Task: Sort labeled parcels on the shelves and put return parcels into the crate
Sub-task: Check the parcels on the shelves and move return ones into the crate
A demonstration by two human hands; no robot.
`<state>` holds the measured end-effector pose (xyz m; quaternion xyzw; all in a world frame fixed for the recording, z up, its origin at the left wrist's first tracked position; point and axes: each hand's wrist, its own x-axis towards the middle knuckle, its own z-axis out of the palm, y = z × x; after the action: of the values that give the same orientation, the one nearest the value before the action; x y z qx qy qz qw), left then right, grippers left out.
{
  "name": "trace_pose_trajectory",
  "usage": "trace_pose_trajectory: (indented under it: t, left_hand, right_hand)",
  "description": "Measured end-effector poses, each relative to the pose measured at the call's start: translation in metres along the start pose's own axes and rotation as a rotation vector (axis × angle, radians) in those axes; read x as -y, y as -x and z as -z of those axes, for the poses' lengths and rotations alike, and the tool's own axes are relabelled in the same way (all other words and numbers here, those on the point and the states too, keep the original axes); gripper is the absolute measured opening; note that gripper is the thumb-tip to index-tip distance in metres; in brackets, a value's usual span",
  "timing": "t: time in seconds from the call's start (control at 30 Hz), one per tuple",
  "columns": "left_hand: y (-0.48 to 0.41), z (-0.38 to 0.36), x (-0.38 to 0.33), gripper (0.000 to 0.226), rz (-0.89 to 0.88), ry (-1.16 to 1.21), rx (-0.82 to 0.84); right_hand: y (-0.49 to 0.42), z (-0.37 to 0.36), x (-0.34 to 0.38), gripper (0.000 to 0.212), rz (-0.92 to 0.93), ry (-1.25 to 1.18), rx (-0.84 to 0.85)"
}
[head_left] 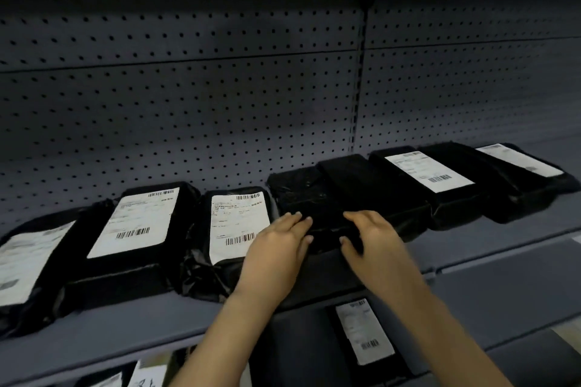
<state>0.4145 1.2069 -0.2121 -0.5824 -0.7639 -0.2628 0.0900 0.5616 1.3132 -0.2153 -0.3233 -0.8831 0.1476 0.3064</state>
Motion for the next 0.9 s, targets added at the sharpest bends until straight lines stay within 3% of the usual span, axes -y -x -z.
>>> trace_pose_trajectory:
  t: [0.3,0.53,0.67,0.8,0.9]
  left_hand:
    - [0.028,0.002,-0.014,0.025,0.253,0.274,-0.179]
    - [0.029,-0.002,-0.024,0.029,0.318,0.309,-0.150]
    - [0.024,0.002,-0.029,0.034,0.351,0.291,-0.079]
    - [0.015,0.015,-0.027,0.016,0.354,0.401,-0.037]
    - [0.010,0.029,-0.026,0.022,0.409,0.536,-0.109]
  right_hand:
    - [-0.004,-0.004,-0.015,0.060,0.040,-0.287,0.160]
    - [-0.004,0.002,-0.015,0.029,0.033,-0.489,-0.043]
    - [-0.011,0.007,-0.008,0.028,0.056,-0.648,-0.121]
    - [-0.026,0.017,0.004,0.027,0.137,-0.723,-0.086]
    - [-0.035,0.016,0.017,0.030,0.210,-0.747,0.006]
